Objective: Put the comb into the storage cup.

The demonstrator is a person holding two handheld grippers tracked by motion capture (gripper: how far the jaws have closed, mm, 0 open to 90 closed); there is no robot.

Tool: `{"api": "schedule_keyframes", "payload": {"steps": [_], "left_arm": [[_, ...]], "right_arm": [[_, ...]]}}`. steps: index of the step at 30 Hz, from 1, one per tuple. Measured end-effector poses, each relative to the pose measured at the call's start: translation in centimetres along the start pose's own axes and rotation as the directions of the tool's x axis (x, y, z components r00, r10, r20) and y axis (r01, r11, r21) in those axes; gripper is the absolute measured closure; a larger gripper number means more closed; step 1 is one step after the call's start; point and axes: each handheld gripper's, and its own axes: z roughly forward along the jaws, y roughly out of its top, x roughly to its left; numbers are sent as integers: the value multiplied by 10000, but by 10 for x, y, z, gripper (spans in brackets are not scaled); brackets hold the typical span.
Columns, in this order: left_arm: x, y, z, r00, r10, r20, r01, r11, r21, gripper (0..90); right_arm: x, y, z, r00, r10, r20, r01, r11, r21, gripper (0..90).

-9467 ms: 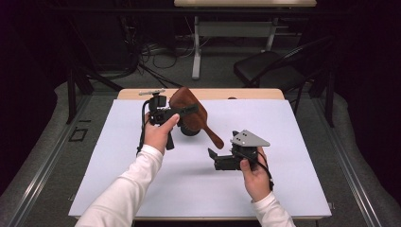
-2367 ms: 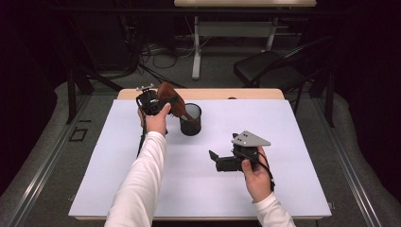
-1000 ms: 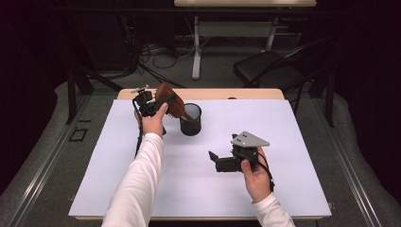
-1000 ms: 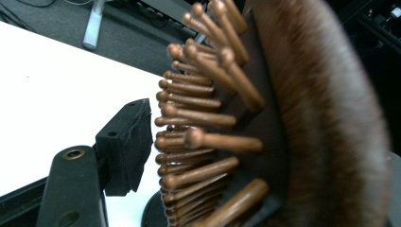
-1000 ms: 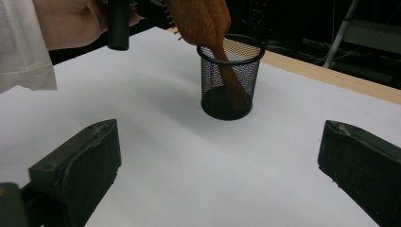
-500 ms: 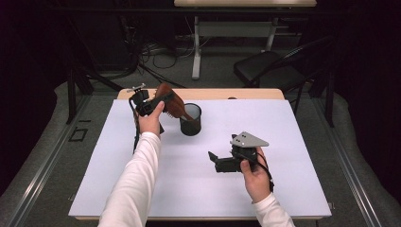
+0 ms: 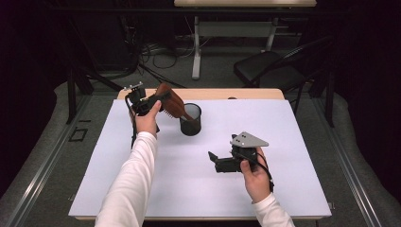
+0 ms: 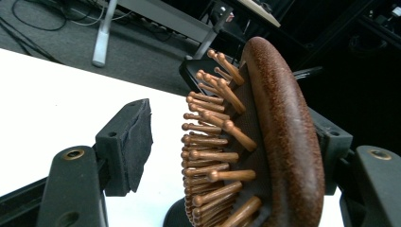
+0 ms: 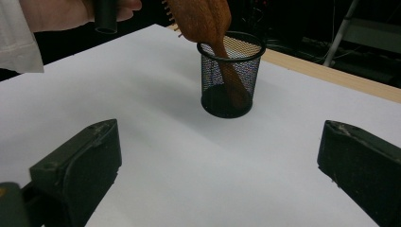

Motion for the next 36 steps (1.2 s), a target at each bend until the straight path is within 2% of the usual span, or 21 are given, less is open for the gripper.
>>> {"api": "schedule_keyframes", "payload": {"steps": [12, 16, 22, 24, 26, 36], "left_arm": [[0, 4, -7, 9993, -282, 260, 297, 9979, -568, 155], [0, 6, -9, 9984, -387, 413, 417, 9963, -754, 140], [-1, 8, -12, 9983, -51, 587, 87, 9981, -609, 62], [-2, 8, -12, 9971, 122, 750, -79, 9983, -577, 3], [-4, 9, -13, 9975, 344, 612, -307, 9978, -594, 4], [-5, 10, -14, 9978, 327, 579, -294, 9979, -573, 4]], "right_arm": [[0, 0, 0, 10000, 2, -4, -2, 10000, 13, 4], [0, 0, 0, 10000, -6, -5, 6, 10000, 18, 4], [0, 0, 0, 10000, -5, 3, 5, 10000, 18, 3], [0, 0, 0, 10000, -3, 5, 3, 10000, 14, 4], [0, 0, 0, 10000, 10, 7, -10, 10000, 13, 4], [0, 0, 0, 10000, 6, 3, -6, 10000, 4, 4]]}}
